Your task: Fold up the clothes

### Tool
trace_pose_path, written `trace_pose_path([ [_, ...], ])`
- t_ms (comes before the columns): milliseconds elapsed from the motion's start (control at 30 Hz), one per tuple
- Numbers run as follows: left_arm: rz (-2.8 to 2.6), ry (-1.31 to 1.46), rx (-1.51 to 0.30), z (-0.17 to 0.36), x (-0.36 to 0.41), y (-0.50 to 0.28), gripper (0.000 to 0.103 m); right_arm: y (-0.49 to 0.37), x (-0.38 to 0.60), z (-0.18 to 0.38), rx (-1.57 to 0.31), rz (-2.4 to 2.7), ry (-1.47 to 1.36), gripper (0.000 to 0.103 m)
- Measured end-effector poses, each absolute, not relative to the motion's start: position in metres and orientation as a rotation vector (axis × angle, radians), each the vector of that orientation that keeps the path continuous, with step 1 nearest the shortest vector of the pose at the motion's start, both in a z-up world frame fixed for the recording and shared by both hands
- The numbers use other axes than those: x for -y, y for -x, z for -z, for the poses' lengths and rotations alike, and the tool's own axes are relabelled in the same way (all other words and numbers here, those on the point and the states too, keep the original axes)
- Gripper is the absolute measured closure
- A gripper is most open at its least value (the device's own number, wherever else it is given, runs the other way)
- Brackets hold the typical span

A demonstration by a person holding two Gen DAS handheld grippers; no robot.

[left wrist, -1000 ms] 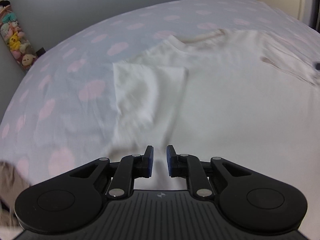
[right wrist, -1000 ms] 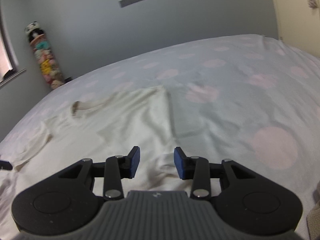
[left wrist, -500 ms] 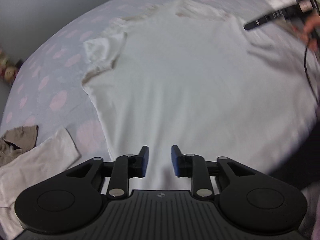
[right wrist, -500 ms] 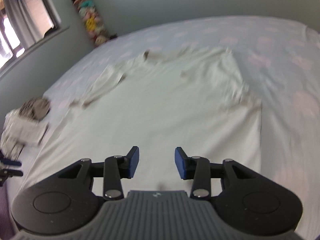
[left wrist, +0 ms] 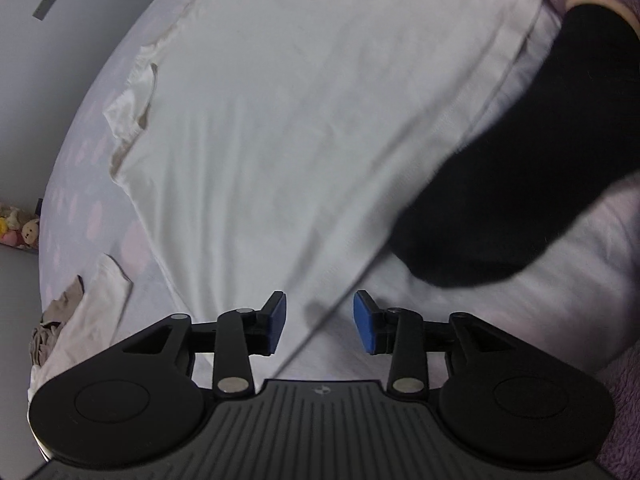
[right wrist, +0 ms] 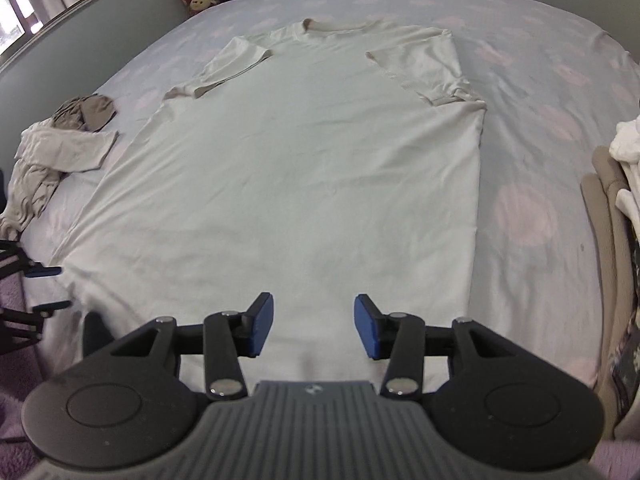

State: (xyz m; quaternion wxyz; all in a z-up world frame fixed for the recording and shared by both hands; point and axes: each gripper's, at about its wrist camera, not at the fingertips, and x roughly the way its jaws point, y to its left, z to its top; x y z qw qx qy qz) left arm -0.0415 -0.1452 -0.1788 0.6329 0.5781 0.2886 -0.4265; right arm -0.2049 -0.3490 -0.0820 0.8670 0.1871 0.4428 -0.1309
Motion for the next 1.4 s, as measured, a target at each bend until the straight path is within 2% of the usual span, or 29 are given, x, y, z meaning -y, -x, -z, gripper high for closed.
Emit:
trace_pose_path([
  [367,0.957,-1.362,-0.542,0.203,0.151,0.042,0.063,0.217,0.302,0.084,-1.007,0.22,-0.272,0.049],
  [467,0.942,-1.298,-0.552,0.202,0.151,0.038,0.064,0.218,0.296,0.088,-1.031,0.223,-0.234,0.049],
  [533,0.938,-1.264,-0.556,0.201,0.15,0.038,0.067,0.219,0.292,0.091,-1.047,0.227,-0.204,0.049],
  [567,0.939,-1.251,-0.555,0.201,0.149,0.039,0.072,0.218,0.29,0.092,-1.057,0.223,-0.192,0.049],
  [633,0.928,-1.237,-0.544,0.202,0.149,0.042,0.074,0.218,0.287,0.095,-1.077,0.216,-0.162,0.049],
  [700,0.917,-1.235,-0.525,0.203,0.151,0.045,0.085,0.218,0.282,0.098,-1.096,0.206,-0.131,0.049],
  [867,0.896,-1.194,-0.488,0.2,0.152,0.046,0.097,0.218,0.266,0.107,-1.134,0.164,-0.044,0.049],
  [1400,0.856,-1.001,-0.437,0.177,0.147,0.03,0.099,0.167,0.23,0.148,-1.245,0.052,0.186,0.047],
])
